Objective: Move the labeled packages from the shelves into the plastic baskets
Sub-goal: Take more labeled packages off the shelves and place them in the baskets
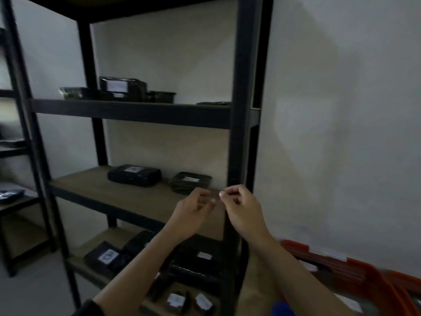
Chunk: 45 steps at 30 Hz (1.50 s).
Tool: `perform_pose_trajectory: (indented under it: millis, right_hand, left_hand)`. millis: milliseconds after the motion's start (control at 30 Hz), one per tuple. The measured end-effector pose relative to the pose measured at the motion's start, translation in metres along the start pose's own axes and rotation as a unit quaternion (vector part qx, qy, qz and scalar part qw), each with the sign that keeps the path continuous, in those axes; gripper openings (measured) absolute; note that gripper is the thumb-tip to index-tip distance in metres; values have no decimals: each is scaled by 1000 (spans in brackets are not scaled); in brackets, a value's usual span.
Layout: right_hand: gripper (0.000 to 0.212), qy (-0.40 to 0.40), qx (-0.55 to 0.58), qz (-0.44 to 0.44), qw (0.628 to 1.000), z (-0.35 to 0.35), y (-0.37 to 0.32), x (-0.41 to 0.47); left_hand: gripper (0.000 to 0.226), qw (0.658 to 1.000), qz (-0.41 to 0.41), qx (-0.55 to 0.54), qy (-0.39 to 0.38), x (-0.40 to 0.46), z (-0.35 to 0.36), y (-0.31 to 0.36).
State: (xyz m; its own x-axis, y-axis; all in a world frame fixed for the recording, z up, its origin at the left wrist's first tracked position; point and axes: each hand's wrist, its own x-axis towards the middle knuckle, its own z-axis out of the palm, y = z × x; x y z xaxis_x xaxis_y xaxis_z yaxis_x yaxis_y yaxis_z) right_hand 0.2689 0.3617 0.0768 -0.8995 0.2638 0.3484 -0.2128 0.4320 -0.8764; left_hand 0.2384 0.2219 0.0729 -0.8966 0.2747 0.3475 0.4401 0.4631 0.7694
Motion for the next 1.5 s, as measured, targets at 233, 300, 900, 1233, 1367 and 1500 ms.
perform_pose_trajectory:
  millis: [233, 300, 900, 1233, 1367, 1500]
  right_hand:
    - [20, 12, 42, -10, 999, 130, -78, -13]
    - [19, 0, 35, -9, 999, 156, -97, -9]
    - [45, 147, -197, -141, 959, 231, -254, 224]
    - [48, -32, -106, 10, 994, 248, -264, 276]
    - [50, -31, -105, 9, 994, 245, -265, 272]
    - [41, -1, -7, -35, 999, 241, -267, 262]
  left_hand:
    - [31, 999, 18, 23, 25, -18, -150, -59]
    - [33, 999, 12, 25, 39, -19, -182, -75]
    - [36, 972, 125, 82, 180, 170, -360, -137]
    - [45, 951, 153, 172, 207, 230, -377, -152]
    - [48, 957, 136, 151, 207, 230, -371, -151]
    - [42, 965, 147, 84, 200, 222, -374, -147]
